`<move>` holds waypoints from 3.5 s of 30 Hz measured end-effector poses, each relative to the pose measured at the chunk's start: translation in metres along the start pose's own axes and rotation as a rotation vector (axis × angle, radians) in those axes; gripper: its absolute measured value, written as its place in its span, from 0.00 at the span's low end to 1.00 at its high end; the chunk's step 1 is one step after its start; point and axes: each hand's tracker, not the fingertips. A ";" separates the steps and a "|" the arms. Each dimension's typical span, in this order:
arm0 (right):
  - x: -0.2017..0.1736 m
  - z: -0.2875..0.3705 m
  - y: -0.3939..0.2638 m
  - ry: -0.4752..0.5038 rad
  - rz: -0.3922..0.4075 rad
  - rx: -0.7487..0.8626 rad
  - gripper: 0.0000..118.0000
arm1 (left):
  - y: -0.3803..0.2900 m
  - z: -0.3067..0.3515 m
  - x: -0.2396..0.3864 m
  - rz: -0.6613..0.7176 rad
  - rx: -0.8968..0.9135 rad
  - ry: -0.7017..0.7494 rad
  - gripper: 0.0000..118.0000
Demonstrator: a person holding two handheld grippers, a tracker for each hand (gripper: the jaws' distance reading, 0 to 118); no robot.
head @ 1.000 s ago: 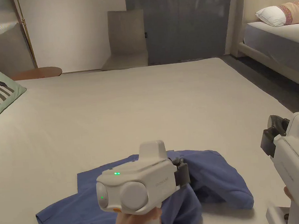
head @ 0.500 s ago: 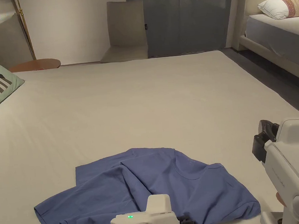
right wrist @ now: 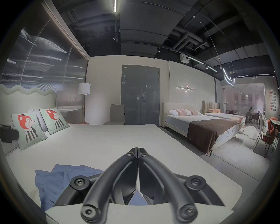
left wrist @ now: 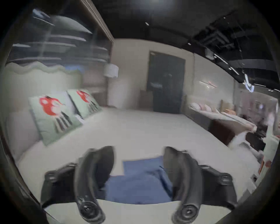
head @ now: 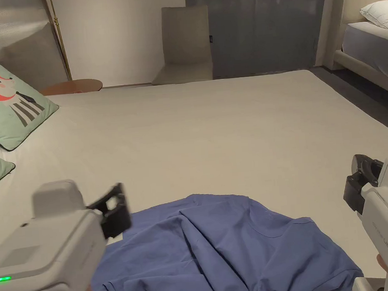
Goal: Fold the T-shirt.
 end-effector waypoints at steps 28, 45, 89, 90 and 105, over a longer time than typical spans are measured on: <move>-0.002 0.005 -0.028 0.003 0.010 -0.109 0.01 | -0.159 -0.088 -0.015 0.064 -0.634 -0.010 0.86; 0.031 -0.050 -0.118 0.006 -0.070 -0.567 0.89 | -0.151 -0.069 0.001 0.071 -0.590 -0.045 0.05; 0.045 0.049 0.170 0.184 -0.272 0.236 0.09 | 0.147 0.014 -0.021 0.116 0.080 -0.182 0.06; 0.047 0.042 0.174 0.180 -0.274 0.240 0.09 | 0.153 0.007 -0.019 0.112 0.082 -0.190 0.06; 0.034 -0.088 0.276 0.121 -0.246 0.316 0.09 | 0.256 -0.143 0.026 0.114 0.121 -0.234 0.06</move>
